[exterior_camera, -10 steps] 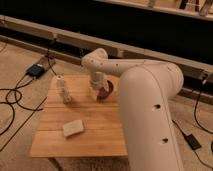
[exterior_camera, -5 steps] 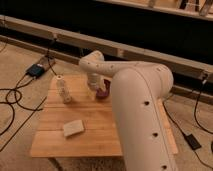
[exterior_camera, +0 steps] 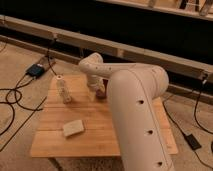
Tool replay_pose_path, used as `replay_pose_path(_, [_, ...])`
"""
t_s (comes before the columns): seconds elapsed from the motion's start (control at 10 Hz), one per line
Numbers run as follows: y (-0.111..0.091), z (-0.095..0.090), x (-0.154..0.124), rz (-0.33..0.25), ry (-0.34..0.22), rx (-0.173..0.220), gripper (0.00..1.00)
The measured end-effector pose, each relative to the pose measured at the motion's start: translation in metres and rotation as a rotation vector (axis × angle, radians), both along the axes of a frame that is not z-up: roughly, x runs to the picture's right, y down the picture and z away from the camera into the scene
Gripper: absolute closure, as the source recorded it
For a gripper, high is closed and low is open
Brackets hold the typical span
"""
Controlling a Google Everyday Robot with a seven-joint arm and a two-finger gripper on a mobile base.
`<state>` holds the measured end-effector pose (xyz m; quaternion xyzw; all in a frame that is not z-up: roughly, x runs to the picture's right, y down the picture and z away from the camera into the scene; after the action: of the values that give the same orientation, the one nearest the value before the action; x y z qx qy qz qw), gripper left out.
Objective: Pick up the ceramic bowl
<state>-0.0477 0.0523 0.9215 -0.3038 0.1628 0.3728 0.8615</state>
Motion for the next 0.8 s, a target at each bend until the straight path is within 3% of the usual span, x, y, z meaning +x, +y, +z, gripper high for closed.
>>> replay_pose_path(0.5, [0.008,0.005,0.005,0.008,0.007,-0.028,0.95])
replay_pose_path(0.8, [-0.001,-0.007,0.006,0.029,0.020,-0.032,1.00])
